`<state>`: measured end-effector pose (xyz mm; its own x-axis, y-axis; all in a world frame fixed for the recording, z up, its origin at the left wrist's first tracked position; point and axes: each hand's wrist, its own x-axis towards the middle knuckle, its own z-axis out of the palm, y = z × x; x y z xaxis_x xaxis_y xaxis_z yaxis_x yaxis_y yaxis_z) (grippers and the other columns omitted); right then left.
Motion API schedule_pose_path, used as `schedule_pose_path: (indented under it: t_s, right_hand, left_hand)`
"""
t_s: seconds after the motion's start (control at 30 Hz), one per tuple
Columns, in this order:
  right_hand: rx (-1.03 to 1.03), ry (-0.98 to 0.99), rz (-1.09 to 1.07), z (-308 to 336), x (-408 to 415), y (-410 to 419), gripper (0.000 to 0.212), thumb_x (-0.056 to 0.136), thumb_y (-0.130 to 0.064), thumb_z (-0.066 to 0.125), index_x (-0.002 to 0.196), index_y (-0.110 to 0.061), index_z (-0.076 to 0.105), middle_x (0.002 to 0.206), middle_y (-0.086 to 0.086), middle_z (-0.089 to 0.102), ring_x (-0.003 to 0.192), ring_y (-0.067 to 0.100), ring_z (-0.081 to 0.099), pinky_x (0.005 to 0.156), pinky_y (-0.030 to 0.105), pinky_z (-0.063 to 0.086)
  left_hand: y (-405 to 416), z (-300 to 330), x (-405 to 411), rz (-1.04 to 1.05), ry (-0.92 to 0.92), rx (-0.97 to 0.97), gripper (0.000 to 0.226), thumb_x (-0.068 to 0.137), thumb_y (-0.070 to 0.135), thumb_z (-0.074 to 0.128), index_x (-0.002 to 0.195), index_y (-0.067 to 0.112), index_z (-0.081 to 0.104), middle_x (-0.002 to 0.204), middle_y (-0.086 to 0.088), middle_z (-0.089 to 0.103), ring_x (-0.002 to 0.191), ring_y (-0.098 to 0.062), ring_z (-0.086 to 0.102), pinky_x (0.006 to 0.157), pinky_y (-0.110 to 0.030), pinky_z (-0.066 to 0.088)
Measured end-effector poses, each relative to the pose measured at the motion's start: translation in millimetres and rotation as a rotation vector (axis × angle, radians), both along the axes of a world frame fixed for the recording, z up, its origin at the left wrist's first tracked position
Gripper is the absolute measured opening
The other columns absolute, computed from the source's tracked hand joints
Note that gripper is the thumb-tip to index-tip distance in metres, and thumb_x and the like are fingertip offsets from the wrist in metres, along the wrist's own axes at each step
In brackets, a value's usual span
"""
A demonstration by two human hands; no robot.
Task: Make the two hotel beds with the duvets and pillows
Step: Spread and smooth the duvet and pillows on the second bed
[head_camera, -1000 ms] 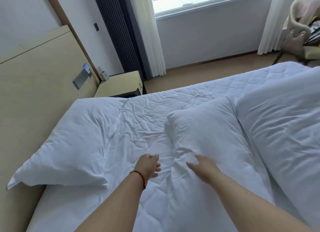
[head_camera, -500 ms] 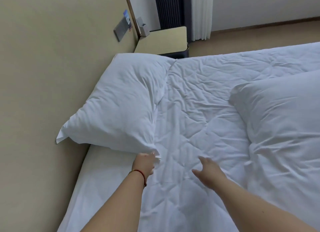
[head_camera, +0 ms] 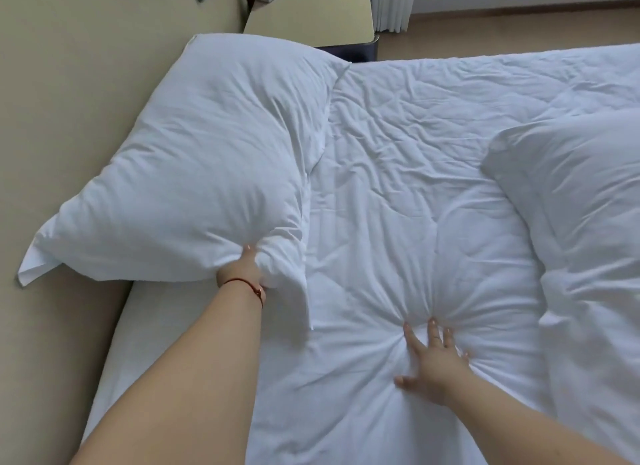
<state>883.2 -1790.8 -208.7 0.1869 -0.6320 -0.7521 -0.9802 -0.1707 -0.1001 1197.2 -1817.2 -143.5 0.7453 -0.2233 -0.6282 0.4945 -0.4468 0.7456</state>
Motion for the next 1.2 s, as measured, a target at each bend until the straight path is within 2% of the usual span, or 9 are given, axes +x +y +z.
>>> schedule_pose_path:
  t_s: [0.23,0.33,0.43,0.57,0.63,0.73,0.9,1.07,1.2]
  right_hand:
    - [0.099,-0.229,-0.118,31.6,-11.6,-13.6,0.075,0.090,-0.062,0.044,0.152,-0.032,0.014,0.160,0.012,0.001,0.147,0.033,0.004,0.115,0.048,0.016]
    - [0.337,-0.558,-0.699,78.5,-27.6,-46.2,0.070,0.091,-0.065,0.037,0.144,-0.020,0.039,0.143,0.011,0.043,0.129,0.030,0.044,0.102,0.046,0.034]
    - [0.573,-0.890,-1.084,132.2,-54.5,-78.7,0.085,0.085,-0.076,0.028,0.130,-0.006,0.050,0.096,0.019,0.066,0.078,0.030,0.066,0.072,0.038,0.048]
    - [0.577,-0.901,-0.952,169.2,-63.0,-87.0,0.090,0.079,-0.079,0.034,0.127,-0.005,0.055,0.113,0.019,0.067,0.100,0.035,0.066,0.086,0.041,0.051]
    - [0.424,-0.675,-0.825,160.2,-54.7,-75.8,0.091,0.075,-0.081,0.043,0.136,-0.014,0.046,0.116,0.011,0.062,0.105,0.032,0.060,0.093,0.041,0.047]
    - [0.187,-0.589,-0.794,137.7,-39.6,-59.4,0.097,0.077,-0.073,0.052,0.147,-0.010,0.030,0.130,0.011,0.051,0.115,0.029,0.052,0.097,0.039,0.043]
    - [0.003,-0.647,-0.846,116.7,-12.1,-37.7,0.084,0.080,-0.064,0.056,0.141,-0.008,0.039,0.138,0.011,0.050,0.124,0.029,0.049,0.100,0.034,0.040]
    - [-0.138,-0.951,-0.929,165.2,-0.1,-44.8,0.035,0.089,-0.039,0.056,0.105,-0.009,0.065,0.098,0.003,0.068,0.095,0.023,0.063,0.083,0.032,0.049]
    - [-0.275,-1.247,-1.031,251.7,-21.6,-65.5,0.019,0.086,-0.030,0.062,0.083,-0.013,0.067,0.073,-0.003,0.065,0.075,0.019,0.062,0.072,0.029,0.048]
  left_hand:
    - [12.8,56.0,-73.0,-0.058,0.085,-0.187,0.024,0.092,0.030,0.062,0.096,0.007,0.064,0.101,-0.010,0.070,0.088,-0.028,0.069,0.081,-0.050,0.058]
    - [32.9,91.9,-144.6,-0.092,0.207,-0.251,0.023,0.092,0.032,0.061,0.092,0.009,0.068,0.097,-0.010,0.073,0.084,-0.029,0.071,0.078,-0.052,0.058]
    - [84.2,96.6,-223.2,-0.199,0.351,-0.201,0.045,0.082,0.055,0.065,0.099,0.014,0.069,0.100,-0.006,0.075,0.090,-0.025,0.072,0.083,-0.047,0.058]
    - [148.2,115.2,-253.9,-0.602,0.477,-0.031,0.076,0.061,0.093,0.038,0.071,0.021,0.058,0.096,-0.014,0.071,0.084,-0.023,0.069,0.076,-0.027,0.053]
    - [145.5,131.9,-220.1,-0.562,0.234,0.045,0.051,0.097,0.050,0.046,0.067,0.011,0.060,0.061,-0.014,0.065,0.051,-0.023,0.064,0.051,-0.024,0.051]
    - [122.7,116.6,-123.5,-0.335,-0.374,0.247,0.051,0.089,0.053,0.045,0.090,0.006,0.065,0.085,-0.014,0.070,0.086,-0.033,0.066,0.081,-0.043,0.055]
    - [110.5,77.0,-89.4,-0.382,-0.064,0.349,0.119,0.064,0.092,0.044,0.145,0.006,0.034,0.139,-0.014,0.049,0.124,-0.033,0.049,0.106,-0.043,0.038]
    - [85.5,123.5,-98.5,-0.386,-0.313,0.133,0.051,0.091,0.053,0.054,0.092,0.002,0.061,0.084,-0.012,0.061,0.076,-0.026,0.056,0.063,-0.030,0.040]
    - [64.2,208.9,-117.6,-0.382,-0.464,-0.048,0.039,0.096,0.046,0.049,0.086,0.009,0.060,0.077,-0.003,0.055,0.086,-0.024,0.049,0.074,-0.031,0.035]
